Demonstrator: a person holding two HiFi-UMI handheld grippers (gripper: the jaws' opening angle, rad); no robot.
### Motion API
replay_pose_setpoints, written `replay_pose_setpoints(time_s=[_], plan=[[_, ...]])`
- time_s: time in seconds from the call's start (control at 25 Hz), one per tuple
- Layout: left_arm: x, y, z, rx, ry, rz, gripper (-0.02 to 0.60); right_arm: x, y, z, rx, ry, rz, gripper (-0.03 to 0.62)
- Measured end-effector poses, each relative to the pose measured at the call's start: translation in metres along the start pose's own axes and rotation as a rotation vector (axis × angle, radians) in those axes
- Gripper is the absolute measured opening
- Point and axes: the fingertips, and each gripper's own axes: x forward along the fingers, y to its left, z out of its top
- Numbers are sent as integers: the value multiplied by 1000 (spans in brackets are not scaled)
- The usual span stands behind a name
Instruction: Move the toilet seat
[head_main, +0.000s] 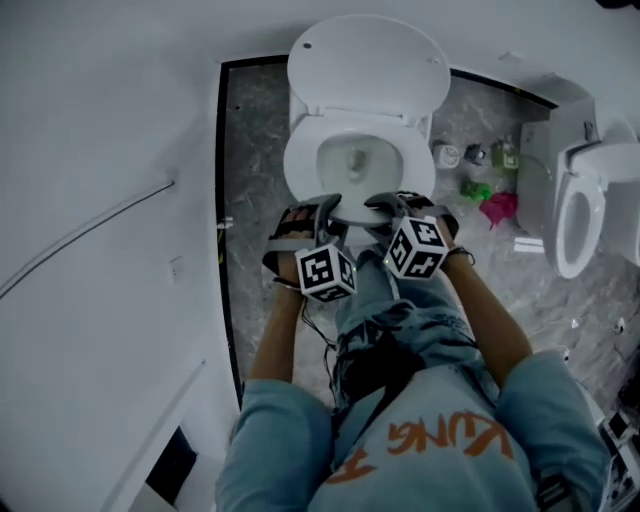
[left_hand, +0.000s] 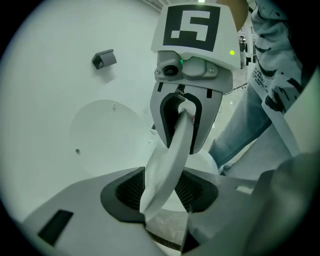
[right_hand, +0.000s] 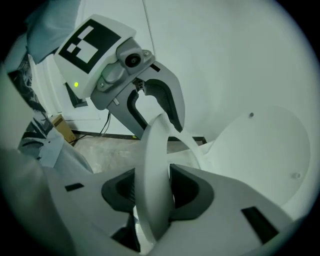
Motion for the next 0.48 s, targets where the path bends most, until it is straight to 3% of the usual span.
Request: replay_pose_setpoints(time_s=[0.48], plan=[[-12,102,53,-62,-1,30,183,-77,-100,16,91,-93,-170,104]])
